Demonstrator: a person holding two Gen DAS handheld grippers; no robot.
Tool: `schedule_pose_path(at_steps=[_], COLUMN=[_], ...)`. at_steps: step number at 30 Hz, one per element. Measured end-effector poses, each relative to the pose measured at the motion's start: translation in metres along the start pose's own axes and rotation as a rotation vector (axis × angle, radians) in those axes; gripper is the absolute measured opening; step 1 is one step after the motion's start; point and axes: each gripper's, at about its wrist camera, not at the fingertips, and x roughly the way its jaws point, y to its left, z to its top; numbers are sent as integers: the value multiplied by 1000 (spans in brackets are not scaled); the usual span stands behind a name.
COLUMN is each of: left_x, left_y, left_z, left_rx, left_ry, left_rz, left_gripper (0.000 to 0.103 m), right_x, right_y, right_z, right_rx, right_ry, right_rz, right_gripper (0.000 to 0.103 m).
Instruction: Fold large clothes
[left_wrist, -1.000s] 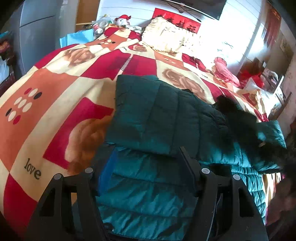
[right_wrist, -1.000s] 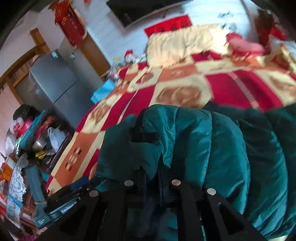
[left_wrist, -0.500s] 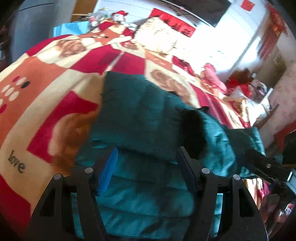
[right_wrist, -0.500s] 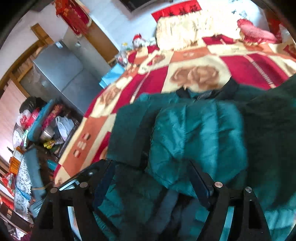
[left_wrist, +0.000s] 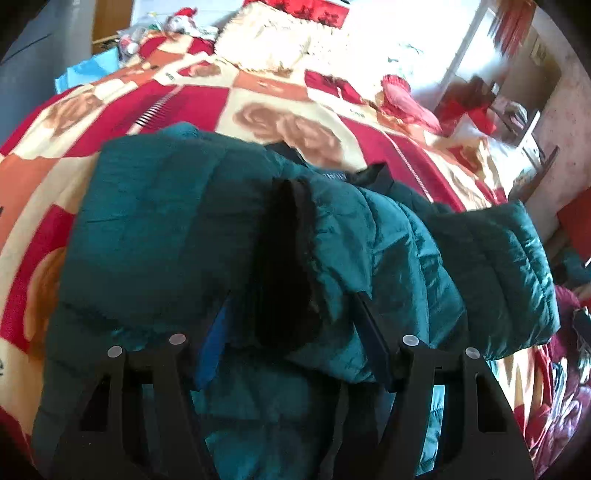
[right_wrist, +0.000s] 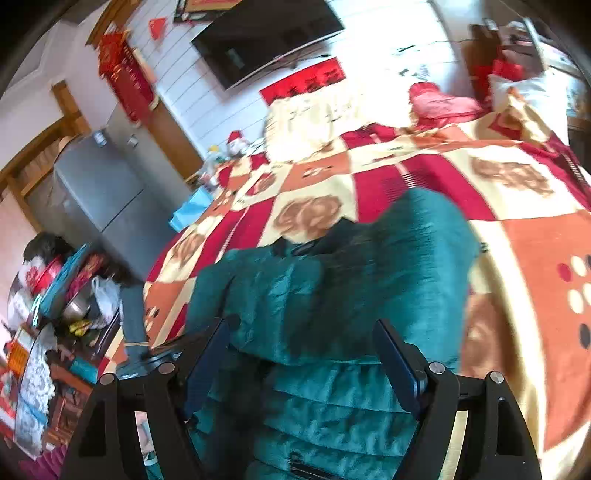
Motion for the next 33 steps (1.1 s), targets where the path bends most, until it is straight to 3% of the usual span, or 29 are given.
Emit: schedule_pose_path(at_steps=[1,4,13,19,23,27,30,32,33], left_x=[-1,-10,-71,-91,-69,-59,-57,-56,-55], left_y=[1,7,38,88,126,145,154,152,149], left_z=[1,10,42,46,38,24,21,22,22], left_rx=[-7,-50,-26,-48,-130,-214,-280,-297,-303], left_ry=[-14,-27,-181,-260,-181,-123,-90,-82,-86], left_rz=[-8,-51,8,125,149,67,-22,-47,-69], left_gripper=[43,18,12,7,7,7,14,43,67], right_x=[-4,-12,4,25,62,108,114,109,104], right_y=[-4,-18,-32,-23,-9,-5,-8,-6,-6], right_z=[0,1,5,12,11,2,-5,-6,-6], right_rx=[7,42,103,93,58,65,103,89,82], right_ry=[-4,-23,-36,-55,3,51,47,45,46], right_rz=[-6,-28,-52,-87,-89,-159,-115,-119,-121], right_gripper=[78,78,78,78,69,67,67,67,67])
